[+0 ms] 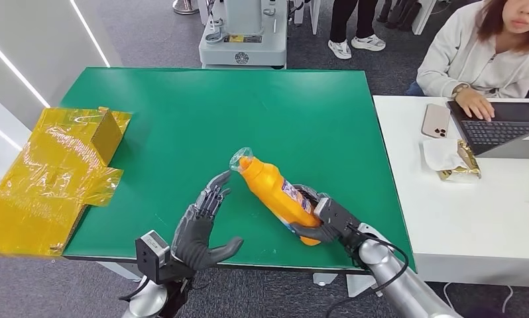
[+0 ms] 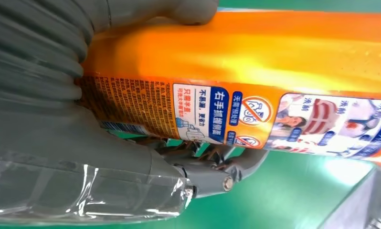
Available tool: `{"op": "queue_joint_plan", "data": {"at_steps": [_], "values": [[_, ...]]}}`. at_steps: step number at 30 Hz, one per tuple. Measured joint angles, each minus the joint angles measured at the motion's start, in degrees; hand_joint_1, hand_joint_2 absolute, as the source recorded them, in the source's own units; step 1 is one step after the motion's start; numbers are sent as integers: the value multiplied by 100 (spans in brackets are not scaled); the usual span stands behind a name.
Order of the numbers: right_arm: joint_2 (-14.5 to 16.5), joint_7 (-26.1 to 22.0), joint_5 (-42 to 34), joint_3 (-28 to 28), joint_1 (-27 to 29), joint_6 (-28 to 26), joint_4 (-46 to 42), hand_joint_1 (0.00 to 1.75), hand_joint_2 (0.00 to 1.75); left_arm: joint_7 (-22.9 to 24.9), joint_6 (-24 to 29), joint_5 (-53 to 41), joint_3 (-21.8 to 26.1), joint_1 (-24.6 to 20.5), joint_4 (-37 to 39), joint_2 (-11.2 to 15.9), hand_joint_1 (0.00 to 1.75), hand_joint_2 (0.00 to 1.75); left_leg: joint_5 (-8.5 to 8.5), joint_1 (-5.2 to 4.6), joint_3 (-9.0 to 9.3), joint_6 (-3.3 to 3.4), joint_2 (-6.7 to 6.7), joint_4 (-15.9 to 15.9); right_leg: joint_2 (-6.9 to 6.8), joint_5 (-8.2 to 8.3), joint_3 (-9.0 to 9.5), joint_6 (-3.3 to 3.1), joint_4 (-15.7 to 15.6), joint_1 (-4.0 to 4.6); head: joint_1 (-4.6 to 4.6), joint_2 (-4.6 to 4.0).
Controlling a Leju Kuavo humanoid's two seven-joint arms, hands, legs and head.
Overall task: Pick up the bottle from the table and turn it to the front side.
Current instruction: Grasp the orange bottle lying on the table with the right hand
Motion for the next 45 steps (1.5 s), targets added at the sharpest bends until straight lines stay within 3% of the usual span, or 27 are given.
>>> {"op": "queue_joint_plan", "data": {"at_steps": [15,22,27,34,45], "values": [[-78,-50,-202,-323,847,-512,-841,175,175,-52,151,-67,20,-40,0,27,0,175,-1,-1,-2,0,-3,1,-4,-1,-2,1,-2,0,1,0],[-86,-83,-263,-721,1444,-937,-1420,175,175,-43,163,-31,158,-320,13,189,0,175,0,-1,-4,0,-2,0,-6,-1,-2,1,0,0,-1,0],[-96,-313,-134,-1081,1752,-1279,-1995,175,175,208,-206,274,254,-668,285,265,0,175,1,-1,-10,1,-9,1,-12,0,-4,1,0,-1,0,0],[-96,-675,164,-1487,1675,-1698,-2821,175,175,308,-635,348,278,-1437,1184,301,0,175,5,-1,-8,1,-6,2,-10,4,-3,-2,2,-1,0,0],[-58,-722,328,-1576,1371,-1738,-3083,175,175,428,-930,537,276,-2002,1836,348,0,175,4,-1,-12,0,-7,2,-9,3,-6,-2,3,-1,1,0]]}}
